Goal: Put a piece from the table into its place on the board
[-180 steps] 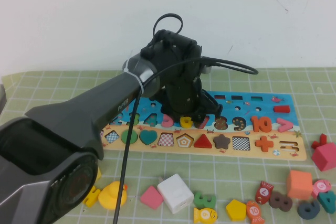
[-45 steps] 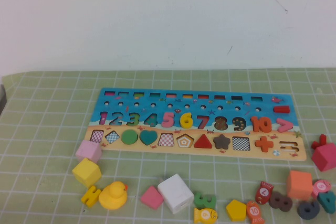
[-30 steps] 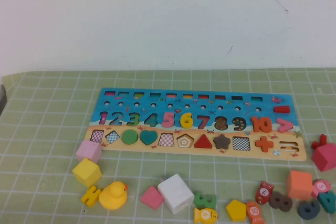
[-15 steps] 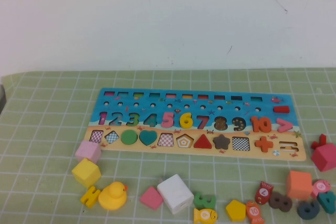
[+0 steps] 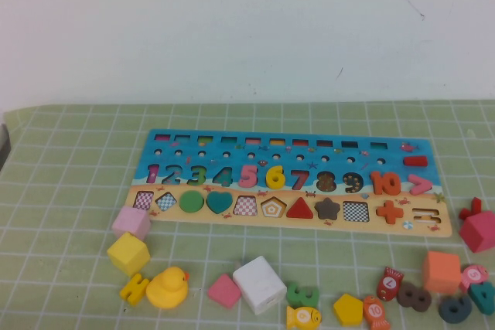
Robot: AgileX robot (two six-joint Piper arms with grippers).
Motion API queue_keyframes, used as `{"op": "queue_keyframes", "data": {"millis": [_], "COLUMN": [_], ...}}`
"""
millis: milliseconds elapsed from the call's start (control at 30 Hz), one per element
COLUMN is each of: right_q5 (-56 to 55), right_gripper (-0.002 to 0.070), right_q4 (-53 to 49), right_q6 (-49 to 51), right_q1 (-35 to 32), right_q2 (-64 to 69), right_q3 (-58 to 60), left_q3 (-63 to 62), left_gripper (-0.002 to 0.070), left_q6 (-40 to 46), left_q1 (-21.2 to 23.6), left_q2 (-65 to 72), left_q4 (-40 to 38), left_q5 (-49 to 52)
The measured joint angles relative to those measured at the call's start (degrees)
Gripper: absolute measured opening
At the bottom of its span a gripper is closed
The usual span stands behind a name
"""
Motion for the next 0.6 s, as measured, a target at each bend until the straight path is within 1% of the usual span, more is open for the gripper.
{"op": "queue_keyframes", "data": {"millis": [200, 600], "right_q5": [0.0, 0.0], "right_gripper": [-0.0003, -0.0003], "right_q4": [0.0, 0.0], "right_q6": [0.1, 0.1], "right_q1": [0.0, 0.0], "right_q2": [0.0, 0.0], "right_q3": [0.0, 0.0], "left_q3": [0.0, 0.0], "left_gripper": [-0.0002, -0.0002], "left_q6": [0.0, 0.0], "left_q1": [0.0, 0.0], "left_q2": [0.0, 0.0], "left_q4": [-5.1, -5.6], "left_q5": [0.0, 0.0]}}
